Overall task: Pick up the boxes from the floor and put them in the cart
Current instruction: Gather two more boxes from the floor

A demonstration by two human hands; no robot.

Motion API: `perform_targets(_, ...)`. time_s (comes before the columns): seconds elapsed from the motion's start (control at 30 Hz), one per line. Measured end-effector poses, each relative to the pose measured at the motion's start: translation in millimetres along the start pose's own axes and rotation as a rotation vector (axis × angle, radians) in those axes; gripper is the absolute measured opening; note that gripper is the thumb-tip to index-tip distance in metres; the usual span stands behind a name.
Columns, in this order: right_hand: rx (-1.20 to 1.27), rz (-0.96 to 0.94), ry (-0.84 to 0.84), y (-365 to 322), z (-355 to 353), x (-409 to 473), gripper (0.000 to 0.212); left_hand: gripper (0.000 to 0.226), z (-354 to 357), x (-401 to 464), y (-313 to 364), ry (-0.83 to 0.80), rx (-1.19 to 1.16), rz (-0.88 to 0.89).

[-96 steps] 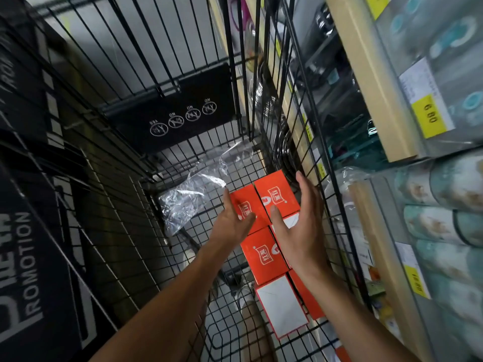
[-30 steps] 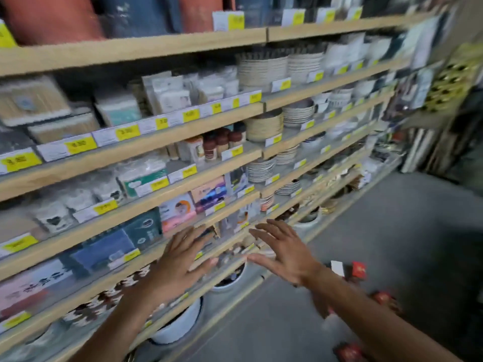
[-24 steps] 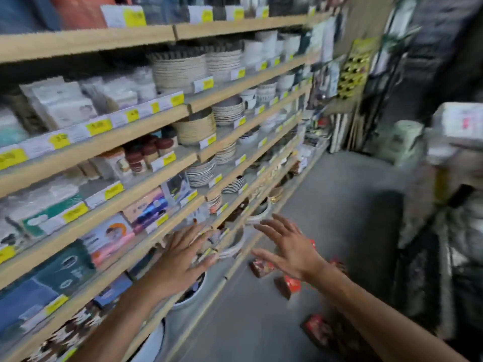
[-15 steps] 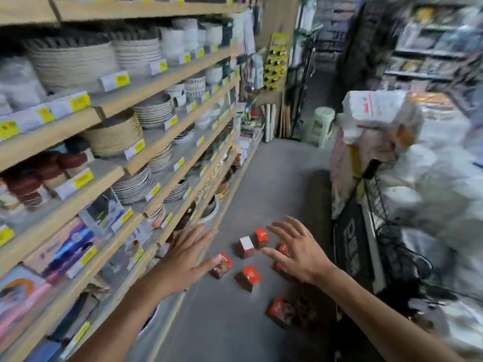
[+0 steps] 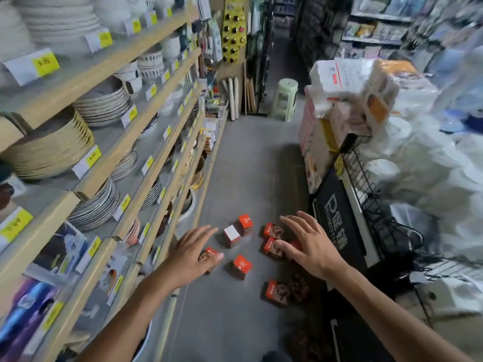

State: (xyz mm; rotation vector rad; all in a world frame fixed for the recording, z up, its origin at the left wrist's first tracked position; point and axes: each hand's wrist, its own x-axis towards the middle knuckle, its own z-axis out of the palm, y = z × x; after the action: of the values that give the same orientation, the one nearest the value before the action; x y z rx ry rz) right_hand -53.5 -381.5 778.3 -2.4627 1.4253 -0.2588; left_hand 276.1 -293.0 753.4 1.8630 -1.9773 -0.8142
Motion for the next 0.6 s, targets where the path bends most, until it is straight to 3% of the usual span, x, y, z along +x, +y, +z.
perform_targets(0.23,0.038,0.100,-0.010,41.9,20.9,40.3,0.088,0.079,19.7,82.0,-33.2,-0.068,-0.023,0.027)
perform_targets(0.6,0.120,0.099,-0.209,137.4,103.8,193.9,0.092,0.076,64.8,220.7,-81.5,0.045,-0.020,-0.074)
